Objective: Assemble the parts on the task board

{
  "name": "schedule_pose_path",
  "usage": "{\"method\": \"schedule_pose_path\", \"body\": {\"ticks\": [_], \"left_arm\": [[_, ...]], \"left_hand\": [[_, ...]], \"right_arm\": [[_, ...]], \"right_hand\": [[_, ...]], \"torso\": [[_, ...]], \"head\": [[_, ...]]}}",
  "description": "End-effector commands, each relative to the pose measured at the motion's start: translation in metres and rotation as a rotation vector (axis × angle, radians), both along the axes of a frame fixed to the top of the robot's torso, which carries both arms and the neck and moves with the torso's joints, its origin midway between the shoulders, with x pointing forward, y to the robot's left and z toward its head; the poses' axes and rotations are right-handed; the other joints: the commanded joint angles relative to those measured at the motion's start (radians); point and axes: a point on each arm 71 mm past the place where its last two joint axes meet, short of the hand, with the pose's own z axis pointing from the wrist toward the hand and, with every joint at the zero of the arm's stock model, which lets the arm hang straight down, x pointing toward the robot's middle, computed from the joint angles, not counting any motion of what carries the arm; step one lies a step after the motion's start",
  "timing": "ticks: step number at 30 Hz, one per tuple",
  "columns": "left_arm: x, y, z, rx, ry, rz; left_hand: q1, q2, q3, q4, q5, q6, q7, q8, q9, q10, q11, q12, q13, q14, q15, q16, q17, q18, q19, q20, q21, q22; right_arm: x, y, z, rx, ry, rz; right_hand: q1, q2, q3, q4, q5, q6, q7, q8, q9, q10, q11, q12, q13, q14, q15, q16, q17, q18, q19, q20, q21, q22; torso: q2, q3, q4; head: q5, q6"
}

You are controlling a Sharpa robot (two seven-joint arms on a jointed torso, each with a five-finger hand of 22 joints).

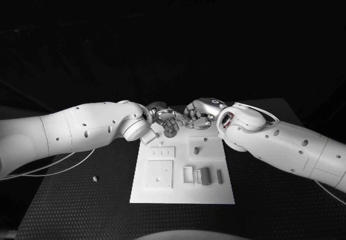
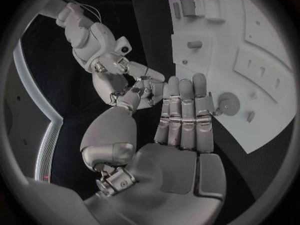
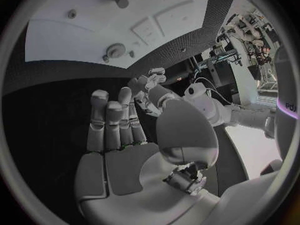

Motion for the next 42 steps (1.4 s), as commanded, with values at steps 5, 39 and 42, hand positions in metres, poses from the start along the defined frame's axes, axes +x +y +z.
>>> {"method": "schedule_pose_path", "body": {"ticks": [5,39,42], "left_arm": [[0.000,-0.003,0.000,-0.019,0.010,-0.001],[-0.003,-0.010,0.000,-0.021,0.021,-0.027],[-0.003,-0.010,0.000,-0.021,0.020,-0.025]], "left_hand": [[-0.006,0.012,0.003,0.001,0.003,0.008,-0.002,0.000,0.001,0.009,0.000,-0.008,0.000,0.009,0.000,0.005,-0.003,0.013,0.005,-0.001,0.006,0.002],[0.081,0.056,0.086,0.000,0.003,0.018,-0.004,-0.009,0.005,0.026,0.000,-0.028,-0.001,0.009,-0.002,0.021,-0.021,0.007,0.010,-0.006,0.002,0.012],[0.105,0.067,0.111,0.000,0.003,0.020,-0.004,-0.010,0.006,0.029,-0.001,-0.030,-0.001,0.010,-0.002,0.025,-0.024,0.005,0.012,-0.006,0.002,0.015]], "right_arm": [[-0.003,0.004,-0.002,-0.018,0.003,0.014],[-0.008,0.012,-0.002,-0.016,0.011,0.032],[-0.008,0.012,-0.002,-0.017,0.013,0.032]], "right_hand": [[-0.011,0.001,0.000,-0.002,0.000,0.037,0.029,0.003,0.003,0.006,-0.002,0.005,0.000,0.004,-0.007,0.006,0.000,0.015,0.003,-0.005,0.007,0.015],[-0.015,0.002,0.001,-0.003,0.000,0.041,0.027,0.004,0.007,0.011,-0.004,0.007,0.000,0.006,-0.009,0.005,0.000,0.015,0.004,-0.006,0.006,0.015],[-0.015,0.002,0.002,-0.003,0.000,0.042,0.027,0.004,0.007,0.011,-0.004,0.007,0.000,0.006,-0.009,0.005,0.000,0.015,0.004,-0.006,0.006,0.015]], "torso": [[0.001,0.0005,0.0007],[0.003,0.0024,0.0009],[0.003,0.0023,0.0007]], "head": [[-0.001,0.000],[0.000,-0.006],[0.000,-0.006]]}}
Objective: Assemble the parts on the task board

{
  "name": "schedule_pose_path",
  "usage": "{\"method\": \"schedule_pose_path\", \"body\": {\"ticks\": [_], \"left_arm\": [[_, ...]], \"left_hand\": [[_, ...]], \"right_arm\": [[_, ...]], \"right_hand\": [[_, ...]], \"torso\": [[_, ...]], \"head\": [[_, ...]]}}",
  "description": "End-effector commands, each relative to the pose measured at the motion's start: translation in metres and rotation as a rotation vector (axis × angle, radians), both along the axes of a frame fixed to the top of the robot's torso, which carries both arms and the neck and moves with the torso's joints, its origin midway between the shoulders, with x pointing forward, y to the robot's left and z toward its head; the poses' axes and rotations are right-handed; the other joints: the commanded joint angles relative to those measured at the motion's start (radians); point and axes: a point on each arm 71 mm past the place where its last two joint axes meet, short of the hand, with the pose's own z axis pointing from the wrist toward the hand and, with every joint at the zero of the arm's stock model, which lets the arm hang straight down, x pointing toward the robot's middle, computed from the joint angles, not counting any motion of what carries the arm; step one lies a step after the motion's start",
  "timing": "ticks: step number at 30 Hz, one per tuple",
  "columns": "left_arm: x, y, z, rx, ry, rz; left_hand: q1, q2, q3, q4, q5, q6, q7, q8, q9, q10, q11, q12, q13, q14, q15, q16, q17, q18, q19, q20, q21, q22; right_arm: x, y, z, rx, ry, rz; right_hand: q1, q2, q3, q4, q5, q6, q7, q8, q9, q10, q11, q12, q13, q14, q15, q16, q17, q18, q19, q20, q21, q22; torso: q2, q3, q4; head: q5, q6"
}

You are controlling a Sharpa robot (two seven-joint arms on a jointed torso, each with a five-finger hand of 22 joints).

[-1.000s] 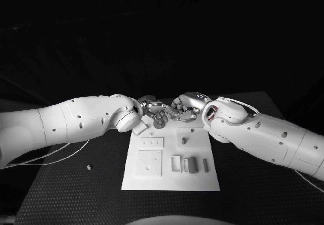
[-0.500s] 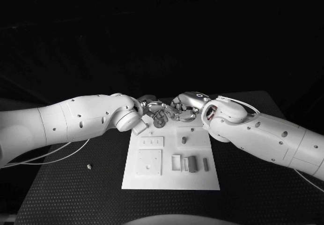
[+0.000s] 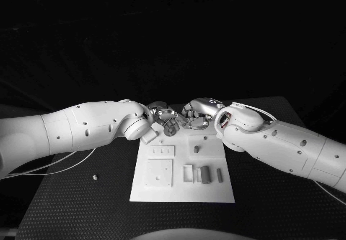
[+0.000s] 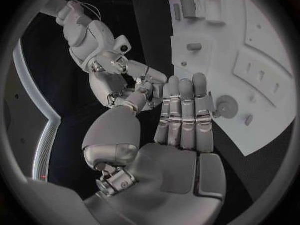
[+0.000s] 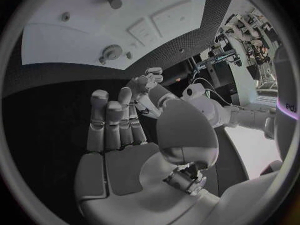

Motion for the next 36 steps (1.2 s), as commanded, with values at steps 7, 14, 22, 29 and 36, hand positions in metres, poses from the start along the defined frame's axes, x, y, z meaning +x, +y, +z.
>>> {"method": "schedule_pose_path", "body": {"ticks": [7,14,22,29,36], "left_arm": [[-0.0012,-0.0059,0.0021,-0.029,0.002,-0.021],[-0.0014,-0.0060,0.0019,-0.033,0.008,-0.020],[-0.0020,-0.0069,0.0016,-0.052,0.025,-0.012],[-0.0029,-0.0070,0.0005,-0.080,0.060,0.012],[-0.0027,-0.0078,-0.0002,-0.088,0.076,0.022]], "left_hand": [[0.050,0.034,0.061,0.001,0.003,0.017,-0.003,-0.004,0.005,0.017,-0.002,-0.007,0.002,0.008,0.000,0.014,-0.006,0.002,0.007,-0.003,0.003,0.008],[0.052,0.035,0.070,0.001,0.003,0.018,-0.003,-0.004,0.007,0.019,-0.002,-0.009,0.003,0.008,0.000,0.017,-0.008,0.001,0.007,-0.004,0.004,0.011],[0.049,0.031,0.075,0.002,0.004,0.018,-0.003,-0.006,0.007,0.019,-0.002,-0.011,0.003,0.007,0.000,0.019,-0.010,0.000,0.007,-0.004,0.003,0.014],[0.013,0.014,0.117,0.016,0.089,0.012,0.004,-0.025,0.005,0.014,0.004,-0.029,0.004,-0.004,0.003,0.023,-0.032,-0.006,-0.002,-0.004,-0.005,0.022],[0.002,0.027,0.135,0.008,0.143,0.015,0.004,-0.031,0.008,0.015,0.005,-0.036,0.007,-0.008,0.004,0.031,-0.044,-0.007,-0.003,-0.003,-0.009,0.030]], "right_arm": [[-0.0033,0.0048,-0.0032,-0.012,0.010,0.024],[-0.0044,0.0069,-0.0074,-0.013,0.019,0.026],[-0.0059,0.0085,-0.0093,-0.014,0.022,0.030],[-0.0081,0.0099,-0.0097,-0.011,0.024,0.034],[-0.0099,0.0115,-0.0112,-0.006,0.027,0.039]], "right_hand": [[-0.009,0.001,0.002,-0.003,0.000,0.036,0.027,0.003,0.002,0.008,-0.001,0.004,0.001,0.002,-0.008,0.005,0.000,0.015,-0.001,-0.005,0.006,0.015],[-0.010,0.001,0.002,-0.003,0.000,0.038,0.026,0.003,0.003,0.010,-0.002,0.004,0.001,0.003,-0.008,0.005,0.000,0.015,-0.001,-0.005,0.006,0.015],[-0.011,0.001,0.003,-0.003,0.000,0.038,0.026,0.003,0.004,0.010,-0.002,0.004,0.001,0.003,-0.008,0.005,0.000,0.015,0.000,-0.006,0.006,0.015],[-0.011,0.002,0.003,-0.004,0.000,0.039,0.026,0.003,0.004,0.011,-0.002,0.005,0.001,0.003,-0.009,0.005,0.000,0.015,0.000,-0.006,0.006,0.015],[-0.011,0.002,0.003,-0.004,0.000,0.039,0.025,0.003,0.005,0.011,-0.002,0.005,0.001,0.004,-0.009,0.005,0.000,0.015,0.000,-0.006,0.006,0.014]], "torso": [[0.000,0.0003,0.0002],[0.001,0.0008,0.0002],[0.001,0.0004,0.0003],[0.001,0.0010,-0.0002],[0.001,0.0012,0.0002]], "head": [[0.001,-0.002],[0.001,-0.003],[0.001,-0.004],[0.002,-0.004],[0.001,-0.002]]}}
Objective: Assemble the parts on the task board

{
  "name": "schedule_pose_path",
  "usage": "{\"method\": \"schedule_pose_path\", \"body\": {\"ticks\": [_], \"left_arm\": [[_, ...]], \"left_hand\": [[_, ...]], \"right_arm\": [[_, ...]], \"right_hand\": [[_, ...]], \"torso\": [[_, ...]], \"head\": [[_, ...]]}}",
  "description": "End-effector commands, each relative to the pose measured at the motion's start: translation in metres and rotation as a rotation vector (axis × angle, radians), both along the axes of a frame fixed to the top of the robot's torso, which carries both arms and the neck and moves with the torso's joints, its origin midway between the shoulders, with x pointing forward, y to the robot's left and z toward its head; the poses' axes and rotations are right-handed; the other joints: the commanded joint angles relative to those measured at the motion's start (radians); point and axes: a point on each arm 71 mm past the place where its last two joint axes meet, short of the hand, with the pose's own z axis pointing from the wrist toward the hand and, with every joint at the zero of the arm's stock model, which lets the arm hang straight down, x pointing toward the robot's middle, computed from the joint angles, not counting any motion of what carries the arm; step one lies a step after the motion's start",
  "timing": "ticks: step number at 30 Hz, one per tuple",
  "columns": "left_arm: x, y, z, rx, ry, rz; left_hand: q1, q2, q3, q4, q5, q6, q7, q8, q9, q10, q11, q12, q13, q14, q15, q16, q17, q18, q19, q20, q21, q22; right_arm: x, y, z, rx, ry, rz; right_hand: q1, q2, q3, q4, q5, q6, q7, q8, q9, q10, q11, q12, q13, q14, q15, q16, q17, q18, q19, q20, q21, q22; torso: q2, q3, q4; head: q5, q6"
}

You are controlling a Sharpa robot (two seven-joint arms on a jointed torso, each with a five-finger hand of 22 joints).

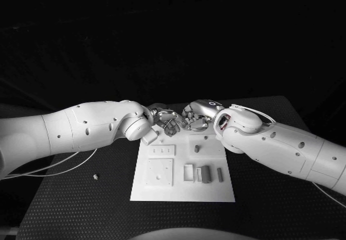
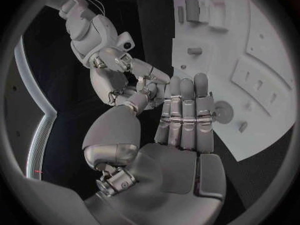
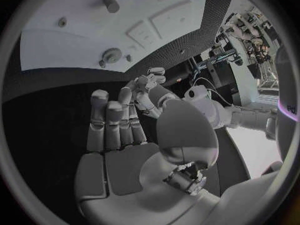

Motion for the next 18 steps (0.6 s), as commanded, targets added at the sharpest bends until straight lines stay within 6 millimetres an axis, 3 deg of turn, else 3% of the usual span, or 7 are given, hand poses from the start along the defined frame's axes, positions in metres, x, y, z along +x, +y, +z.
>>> {"method": "schedule_pose_path", "body": {"ticks": [1,3,13,18], "left_arm": [[0.0000,-0.0082,0.0054,-0.057,0.008,-0.006],[-0.0001,-0.0081,0.0050,-0.060,0.017,-0.004],[-0.0002,-0.0087,0.0048,-0.076,0.029,0.005],[0.0002,-0.0083,0.0051,-0.080,0.025,0.013]], "left_hand": [[-0.010,0.009,0.012,-0.004,0.034,0.002,0.004,-0.006,0.003,0.003,0.004,-0.007,0.003,-0.005,0.000,0.008,-0.006,0.012,-0.006,0.000,-0.005,0.005],[-0.017,0.010,0.013,-0.003,0.051,0.003,0.004,-0.007,0.005,0.004,0.004,-0.009,0.004,-0.005,0.000,0.011,-0.010,0.012,-0.005,0.000,-0.006,0.008],[-0.024,0.031,0.021,-0.003,0.060,0.009,0.001,-0.006,0.009,0.008,0.003,-0.010,0.007,-0.005,0.000,0.019,-0.015,0.012,-0.004,0.000,-0.007,0.013],[-0.013,0.040,0.059,-0.002,0.035,0.019,-0.003,-0.006,0.015,0.017,0.000,-0.012,0.012,-0.003,-0.002,0.030,-0.021,0.012,0.001,-0.002,-0.009,0.020]], "right_arm": [[-0.0074,0.0094,-0.0034,-0.003,0.013,0.050],[-0.0078,0.0099,-0.0032,-0.002,0.013,0.052],[-0.0088,0.0106,-0.0038,-0.001,0.016,0.055],[-0.0087,0.0105,-0.0048,0.000,0.019,0.054]], "right_hand": [[-0.012,0.002,0.004,-0.003,0.000,0.035,0.028,0.003,0.001,0.008,0.001,0.005,0.001,-0.002,-0.008,0.005,0.000,0.015,-0.001,-0.008,0.006,0.014],[-0.012,0.002,0.004,-0.003,0.000,0.035,0.028,0.003,0.001,0.008,0.001,0.005,0.001,-0.002,-0.008,0.005,0.000,0.015,-0.001,-0.008,0.006,0.014],[-0.012,0.003,0.005,-0.003,0.000,0.036,0.028,0.003,0.002,0.008,0.001,0.005,0.001,-0.002,-0.008,0.005,-0.001,0.015,-0.001,-0.008,0.006,0.014],[-0.012,0.002,0.005,-0.004,0.000,0.036,0.028,0.002,0.002,0.008,0.001,0.005,0.001,-0.002,-0.009,0.004,-0.001,0.015,-0.001,-0.008,0.006,0.014]], "torso": [[0.000,0.0005,0.0006],[0.000,0.0008,0.0008],[0.000,0.0013,-0.0004],[0.000,0.0014,-0.0005]], "head": [[0.000,0.002],[0.000,0.002],[-0.001,-0.001],[-0.002,-0.002]]}}
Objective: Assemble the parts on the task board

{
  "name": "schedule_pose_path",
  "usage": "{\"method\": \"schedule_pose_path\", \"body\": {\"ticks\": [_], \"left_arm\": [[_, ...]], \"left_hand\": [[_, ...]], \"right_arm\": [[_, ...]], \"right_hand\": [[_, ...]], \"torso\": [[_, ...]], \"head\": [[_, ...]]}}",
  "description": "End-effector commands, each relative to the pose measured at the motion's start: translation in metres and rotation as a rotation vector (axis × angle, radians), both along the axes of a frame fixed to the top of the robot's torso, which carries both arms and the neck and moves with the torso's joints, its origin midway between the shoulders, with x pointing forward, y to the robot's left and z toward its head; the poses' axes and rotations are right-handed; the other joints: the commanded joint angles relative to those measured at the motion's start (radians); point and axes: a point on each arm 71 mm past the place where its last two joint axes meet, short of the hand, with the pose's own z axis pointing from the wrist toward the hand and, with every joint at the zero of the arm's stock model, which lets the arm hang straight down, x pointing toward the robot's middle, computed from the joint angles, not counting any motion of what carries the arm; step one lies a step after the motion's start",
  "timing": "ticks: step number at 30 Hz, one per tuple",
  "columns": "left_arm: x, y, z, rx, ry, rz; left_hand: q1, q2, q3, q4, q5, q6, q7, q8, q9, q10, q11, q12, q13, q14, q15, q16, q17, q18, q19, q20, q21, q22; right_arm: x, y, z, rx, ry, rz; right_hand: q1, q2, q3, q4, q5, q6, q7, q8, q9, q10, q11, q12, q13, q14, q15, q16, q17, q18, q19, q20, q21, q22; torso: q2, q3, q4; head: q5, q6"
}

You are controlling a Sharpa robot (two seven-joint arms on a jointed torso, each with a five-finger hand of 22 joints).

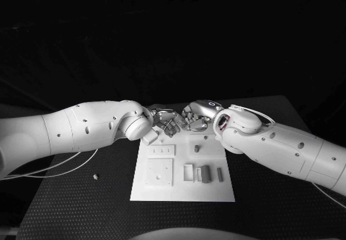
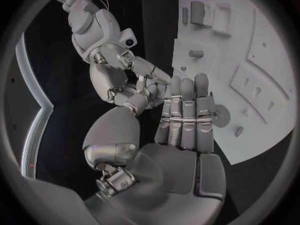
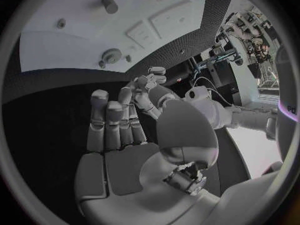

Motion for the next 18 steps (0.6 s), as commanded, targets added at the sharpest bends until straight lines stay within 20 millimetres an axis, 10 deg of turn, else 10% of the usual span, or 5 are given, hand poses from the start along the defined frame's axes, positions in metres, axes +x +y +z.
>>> {"method": "schedule_pose_path", "body": {"ticks": [1,10,18], "left_arm": [[0.0009,-0.0084,0.0071,-0.054,-0.021,-0.010],[0.0007,-0.0087,0.0073,-0.051,-0.025,-0.010],[0.0011,-0.0065,0.0077,-0.035,-0.039,-0.014]], "left_hand": [[0.016,0.021,0.015,0.001,-0.003,0.012,-0.002,0.000,0.004,0.013,-0.003,-0.003,0.002,-0.002,-0.003,0.008,-0.002,0.013,0.002,-0.004,-0.005,0.003],[0.014,0.026,0.033,-0.003,0.006,0.025,-0.008,0.004,0.011,0.027,-0.009,0.002,0.008,0.004,-0.008,0.021,-0.004,0.013,0.010,-0.008,-0.001,0.011],[0.015,0.026,0.037,-0.005,0.007,0.028,-0.009,0.005,0.014,0.031,-0.010,0.003,0.011,0.006,-0.010,0.025,-0.005,0.013,0.013,-0.009,0.001,0.015]], "right_arm": [[-0.0073,0.0095,-0.0040,0.001,0.017,0.056],[-0.0053,0.0069,-0.0047,0.010,0.025,0.044],[-0.0018,-0.0001,-0.0059,0.026,0.030,0.028]], "right_hand": [[-0.008,-0.002,0.004,-0.003,0.000,0.036,0.027,0.003,0.000,0.008,0.000,0.005,0.001,0.001,-0.006,0.004,-0.001,0.015,-0.001,-0.009,0.006,0.014],[-0.023,-0.025,0.003,-0.005,0.000,0.002,0.039,-0.022,-0.001,-0.007,0.011,-0.004,-0.002,-0.009,0.003,-0.004,-0.003,0.015,-0.007,-0.007,-0.004,0.010],[-0.035,-0.076,0.002,0.009,0.000,-0.135,0.086,-0.107,-0.029,-0.046,0.055,-0.004,0.002,-0.029,0.045,-0.011,-0.002,0.015,-0.018,0.002,-0.022,0.007]], "torso": [[0.000,0.0000,-0.0002],[0.000,-0.0007,0.0003],[0.000,-0.0006,-0.0003]], "head": [[0.000,-0.002],[-0.001,-0.002],[-0.002,-0.003]]}}
